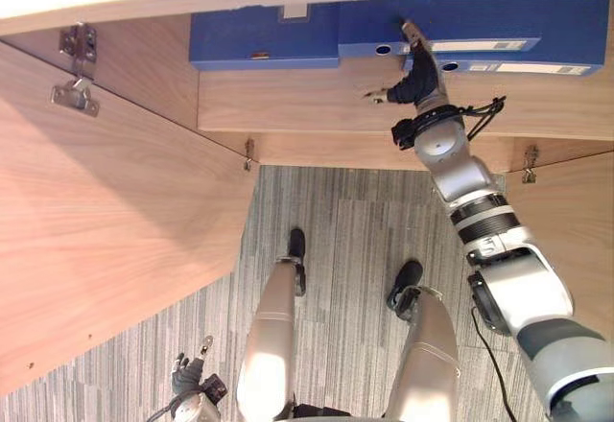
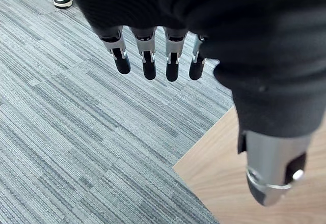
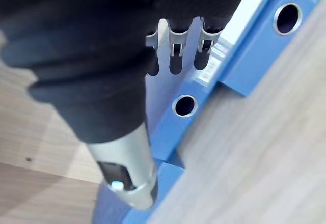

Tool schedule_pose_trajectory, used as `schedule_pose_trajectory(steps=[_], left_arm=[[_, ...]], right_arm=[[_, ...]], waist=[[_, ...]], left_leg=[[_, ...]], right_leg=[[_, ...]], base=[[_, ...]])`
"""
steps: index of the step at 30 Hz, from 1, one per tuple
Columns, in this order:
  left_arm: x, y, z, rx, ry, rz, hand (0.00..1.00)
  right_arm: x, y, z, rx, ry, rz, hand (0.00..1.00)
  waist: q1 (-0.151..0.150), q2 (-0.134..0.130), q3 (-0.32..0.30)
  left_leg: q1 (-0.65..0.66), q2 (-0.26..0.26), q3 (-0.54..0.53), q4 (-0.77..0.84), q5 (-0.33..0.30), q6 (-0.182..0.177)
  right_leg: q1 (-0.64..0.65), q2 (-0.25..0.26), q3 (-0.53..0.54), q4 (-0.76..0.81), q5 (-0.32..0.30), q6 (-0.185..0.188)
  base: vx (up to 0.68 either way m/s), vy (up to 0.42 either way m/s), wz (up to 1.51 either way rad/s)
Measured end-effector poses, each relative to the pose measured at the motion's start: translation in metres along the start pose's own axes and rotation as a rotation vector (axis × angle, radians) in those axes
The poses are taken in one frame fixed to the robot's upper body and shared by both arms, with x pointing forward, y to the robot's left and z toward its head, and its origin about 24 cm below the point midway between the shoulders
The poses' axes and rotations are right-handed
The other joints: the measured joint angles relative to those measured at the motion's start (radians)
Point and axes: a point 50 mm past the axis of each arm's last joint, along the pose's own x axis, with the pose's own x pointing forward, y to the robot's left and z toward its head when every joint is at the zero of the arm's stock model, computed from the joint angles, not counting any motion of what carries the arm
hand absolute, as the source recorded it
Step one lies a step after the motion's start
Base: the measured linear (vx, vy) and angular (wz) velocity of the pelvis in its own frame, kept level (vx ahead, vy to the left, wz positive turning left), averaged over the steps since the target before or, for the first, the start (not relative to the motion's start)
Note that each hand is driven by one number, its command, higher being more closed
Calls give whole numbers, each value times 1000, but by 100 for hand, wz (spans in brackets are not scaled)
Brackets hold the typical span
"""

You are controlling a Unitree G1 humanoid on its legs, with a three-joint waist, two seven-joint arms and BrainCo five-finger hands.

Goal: Walk over to the cabinet, pick up the folder, carry it to the office cabinet, place the folder inside the office cabinet, then close the office cabinet door

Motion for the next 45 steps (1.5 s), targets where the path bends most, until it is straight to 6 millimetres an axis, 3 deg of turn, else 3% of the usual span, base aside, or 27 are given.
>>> schedule_pose_trajectory(steps=[4, 18, 24, 28, 31, 36, 40, 45], left_arm=[[1, 4, -2, -5, 10, 16, 0], [1, 9, -5, -13, 28, 37, 0], [0, 11, -11, -6, 52, 45, 0], [0, 12, -12, -4, 59, 48, 0], [1, 15, -11, -1, 56, 54, 0], [4, 19, -6, 7, 44, 61, 0], [4, 20, -5, 1, 41, 57, 0], [5, 18, -4, -1, 38, 49, 0]], right_arm=[[-1, 2, -17, -6, 82, 16, 0], [-5, 14, -31, 88, 178, 13, 0], [-14, 0, -60, 151, 275, -50, 0], [-21, -26, -82, 173, 336, -127, 0], [-29, -34, -96, 190, 376, -155, 0], [-36, -38, -107, 234, 418, -173, 0], [-41, -54, -121, 357, 480, -274, 0], [-41, -68, -120, 334, 470, -318, 0]], waist=[[-1, 0, 0], [-11, -11, 1], [-23, -29, 1], [-34, -35, 4], [-48, -46, 10], [-64, -50, 12], [-70, -54, 14], [-70, -59, 18]], left_leg=[[4, 3, 1, -12, 5, 1], [22, 13, 14, -42, 16, 6], [39, 17, 22, -58, 23, 3], [40, 19, 22, -56, 25, 1], [50, 20, 32, -55, 24, 2], [53, 35, 51, -41, 14, 7], [53, 35, 56, -33, 9, 9], [51, 37, 59, -21, 3, 10]], right_leg=[[7, 8, 0, -22, 11, 1], [27, 22, 0, -74, 40, 3], [33, 25, 6, -84, 45, 0], [32, 34, 12, -88, 50, -1], [32, 39, 26, -91, 56, 0], [28, 52, 44, -98, 68, -1], [26, 53, 51, -98, 71, 2], [23, 54, 54, -96, 72, 2]], base=[[1, 13, -2], [-2, 22, -3], [-2, 7, -4], [-9, 16, -5], [-8, 24, -10], [-14, 27, -16], [-9, 19, -6], [2, 27, -3]])
